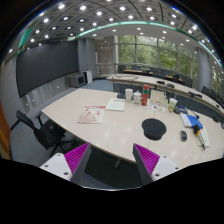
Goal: Arrange mouse
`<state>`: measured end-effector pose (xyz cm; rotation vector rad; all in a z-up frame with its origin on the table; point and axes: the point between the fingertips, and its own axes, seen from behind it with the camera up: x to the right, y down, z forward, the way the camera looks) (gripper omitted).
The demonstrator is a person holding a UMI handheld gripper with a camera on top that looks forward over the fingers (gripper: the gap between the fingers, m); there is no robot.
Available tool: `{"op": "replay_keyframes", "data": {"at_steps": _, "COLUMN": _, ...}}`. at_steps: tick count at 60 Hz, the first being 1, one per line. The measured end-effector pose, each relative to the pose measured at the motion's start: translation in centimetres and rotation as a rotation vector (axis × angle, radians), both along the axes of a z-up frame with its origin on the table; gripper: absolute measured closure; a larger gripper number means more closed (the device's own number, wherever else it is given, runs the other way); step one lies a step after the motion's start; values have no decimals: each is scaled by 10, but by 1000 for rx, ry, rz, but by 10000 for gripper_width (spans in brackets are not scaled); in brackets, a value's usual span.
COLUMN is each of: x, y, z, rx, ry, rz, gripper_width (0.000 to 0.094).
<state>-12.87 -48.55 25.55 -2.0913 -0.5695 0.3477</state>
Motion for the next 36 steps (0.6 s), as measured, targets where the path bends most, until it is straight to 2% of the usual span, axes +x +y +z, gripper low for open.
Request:
{"op": "replay_keyframes", "data": {"at_steps": 14, "x": 72, "y": 40, "z": -47, "rx": -46, "ry": -43, "rz": -114, "gripper_width": 75}}
{"op": "replay_keyframes", "data": {"at_steps": 26, "x": 177, "y": 92, "z": -114, "rx": -93, "ry": -102, "rz": -269, "gripper_width": 77}}
{"op": "replay_keyframes", "data": {"at_steps": 36, "x": 269, "y": 169, "z": -164, "rx": -89, "ry": -130, "rz": -383, "gripper_width": 75}}
